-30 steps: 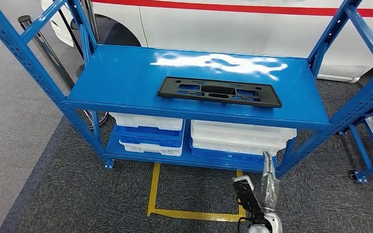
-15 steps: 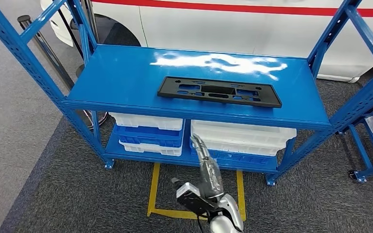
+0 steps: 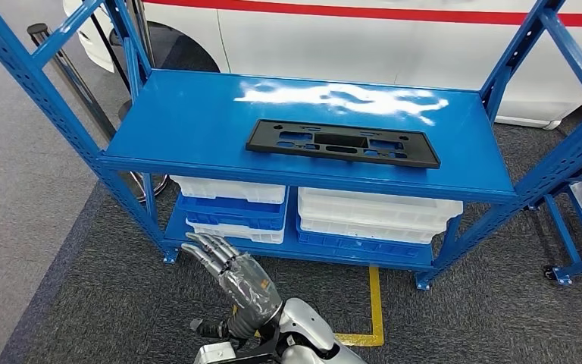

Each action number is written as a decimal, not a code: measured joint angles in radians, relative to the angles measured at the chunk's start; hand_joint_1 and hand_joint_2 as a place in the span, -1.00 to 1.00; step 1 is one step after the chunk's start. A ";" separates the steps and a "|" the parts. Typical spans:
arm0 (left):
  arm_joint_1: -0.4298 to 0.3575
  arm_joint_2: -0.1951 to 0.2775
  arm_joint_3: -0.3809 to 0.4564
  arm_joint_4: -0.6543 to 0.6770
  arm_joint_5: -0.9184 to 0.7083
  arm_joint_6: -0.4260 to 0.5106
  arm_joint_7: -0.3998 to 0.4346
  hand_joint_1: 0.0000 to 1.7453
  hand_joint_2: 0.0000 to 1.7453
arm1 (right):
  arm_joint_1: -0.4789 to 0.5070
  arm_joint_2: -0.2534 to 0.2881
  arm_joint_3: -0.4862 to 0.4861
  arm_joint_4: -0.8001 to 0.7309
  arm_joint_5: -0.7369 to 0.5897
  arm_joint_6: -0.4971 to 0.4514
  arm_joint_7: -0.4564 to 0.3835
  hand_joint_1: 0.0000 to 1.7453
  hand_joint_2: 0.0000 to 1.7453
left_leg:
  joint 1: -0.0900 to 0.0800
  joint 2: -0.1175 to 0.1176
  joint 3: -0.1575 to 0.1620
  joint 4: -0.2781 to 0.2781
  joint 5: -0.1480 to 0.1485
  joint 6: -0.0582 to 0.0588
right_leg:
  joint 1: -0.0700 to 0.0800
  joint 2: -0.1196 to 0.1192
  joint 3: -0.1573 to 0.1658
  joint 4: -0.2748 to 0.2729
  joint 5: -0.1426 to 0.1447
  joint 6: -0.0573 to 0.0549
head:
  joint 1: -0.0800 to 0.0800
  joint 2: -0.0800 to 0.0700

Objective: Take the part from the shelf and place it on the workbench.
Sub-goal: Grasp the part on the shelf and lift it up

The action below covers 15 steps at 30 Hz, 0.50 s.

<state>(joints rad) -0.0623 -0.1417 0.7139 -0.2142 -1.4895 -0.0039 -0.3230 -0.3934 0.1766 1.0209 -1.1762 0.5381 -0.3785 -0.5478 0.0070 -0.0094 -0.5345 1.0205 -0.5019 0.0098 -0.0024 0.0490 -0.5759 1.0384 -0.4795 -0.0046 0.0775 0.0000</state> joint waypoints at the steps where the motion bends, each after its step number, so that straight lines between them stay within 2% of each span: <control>1: 0.000 0.001 0.000 0.000 0.000 -0.002 -0.001 -1.00 -1.00 | -0.003 0.000 0.010 0.000 0.000 0.000 0.002 -1.00 1.00 | 0.000 0.000 0.000 0.000 0.000 0.000 | 0.000 0.000 0.000 0.000 0.000 0.000 | 0.000 0.000; 15: 0.000 0.006 -0.001 0.001 -0.001 -0.003 -0.002 -1.00 -1.00 | -0.016 0.000 0.050 -0.001 0.000 0.000 0.004 -1.00 1.00 | 0.000 0.000 0.000 0.000 0.000 0.000 | 0.000 0.000 0.000 0.000 0.000 0.000 | 0.000 0.000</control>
<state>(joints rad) -0.0622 -0.1358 0.7128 -0.2129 -1.4904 -0.0065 -0.3246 -0.4089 0.1766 1.0709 -1.1772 0.5382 -0.3781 -0.5440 0.0070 -0.0094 -0.5345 1.0205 -0.5019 0.0098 -0.0025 0.0490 -0.5759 1.0384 -0.4795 -0.0046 0.0774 0.0000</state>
